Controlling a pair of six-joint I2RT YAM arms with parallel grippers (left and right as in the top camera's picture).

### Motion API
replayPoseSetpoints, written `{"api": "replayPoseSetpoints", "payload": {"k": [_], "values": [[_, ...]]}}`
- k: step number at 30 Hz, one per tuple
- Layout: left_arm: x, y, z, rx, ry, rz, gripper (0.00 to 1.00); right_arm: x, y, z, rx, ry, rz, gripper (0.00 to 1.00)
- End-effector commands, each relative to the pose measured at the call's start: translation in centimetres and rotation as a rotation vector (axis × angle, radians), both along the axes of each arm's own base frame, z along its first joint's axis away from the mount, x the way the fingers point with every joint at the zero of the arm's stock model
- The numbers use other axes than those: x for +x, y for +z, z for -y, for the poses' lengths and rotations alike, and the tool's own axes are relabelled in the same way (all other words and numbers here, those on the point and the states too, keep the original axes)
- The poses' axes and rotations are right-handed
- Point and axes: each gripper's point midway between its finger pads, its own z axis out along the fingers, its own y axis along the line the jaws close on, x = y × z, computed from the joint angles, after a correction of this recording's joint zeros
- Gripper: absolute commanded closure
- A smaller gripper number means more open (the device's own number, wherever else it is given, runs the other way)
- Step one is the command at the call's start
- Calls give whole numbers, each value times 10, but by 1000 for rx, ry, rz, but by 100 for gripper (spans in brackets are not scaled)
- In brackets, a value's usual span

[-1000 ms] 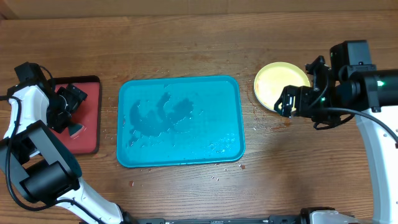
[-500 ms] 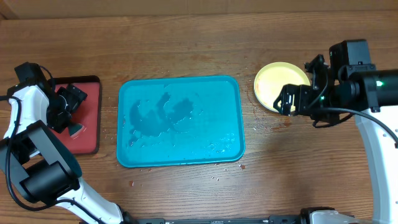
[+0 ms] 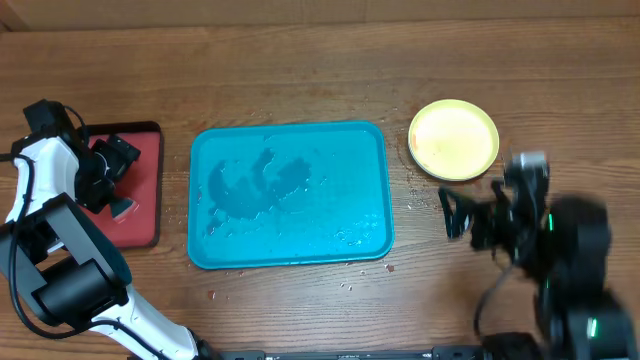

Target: Clean dirty plates on tray and stack at the side

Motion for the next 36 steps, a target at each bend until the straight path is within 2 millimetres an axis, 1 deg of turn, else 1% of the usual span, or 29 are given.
{"api": "replayPoseSetpoints", "payload": {"k": [1, 6, 9, 11, 14, 17, 22, 23, 26, 28, 29, 31, 36], "values": [[0, -3, 3, -12, -5, -2, 0, -18, -14, 1, 4, 2, 118, 0], [0, -3, 3, -12, -6, -2, 0, -33, -20, 3, 18, 0, 311, 0], [1, -3, 4, -12, -8, -2, 0, -35, -19, 5, 21, -15, 399, 0], [1, -3, 4, -12, -7, -2, 0, -27, -21, 9, 24, -44, 441, 0], [0, -3, 3, -12, -5, -2, 0, -21, -21, 11, 24, -60, 485, 0], [0, -3, 3, -12, -5, -2, 0, -13, -26, 16, 20, -94, 525, 0], [1, -3, 5, -12, -11, -2, 0, -3, -33, 31, 16, -185, 600, 0], [2, -3, 5, -12, -12, -2, 0, -1, -36, 34, 13, -201, 606, 0], [1, -3, 5, -12, -12, -2, 0, 1, -47, 42, -7, -247, 556, 0], [1, -3, 5, -12, -11, -2, 0, 2, -59, 49, -27, -288, 509, 0], [1, -3, 5, -12, -11, -2, 0, 3, -69, 53, -42, -309, 469, 0], [1, -3, 5, -12, -12, -2, 0, 3, -68, 53, -86, -296, 482, 0], [2, -3, 6, -12, -14, -3, 0, 2, -68, 52, -85, -289, 483, 0]]}}
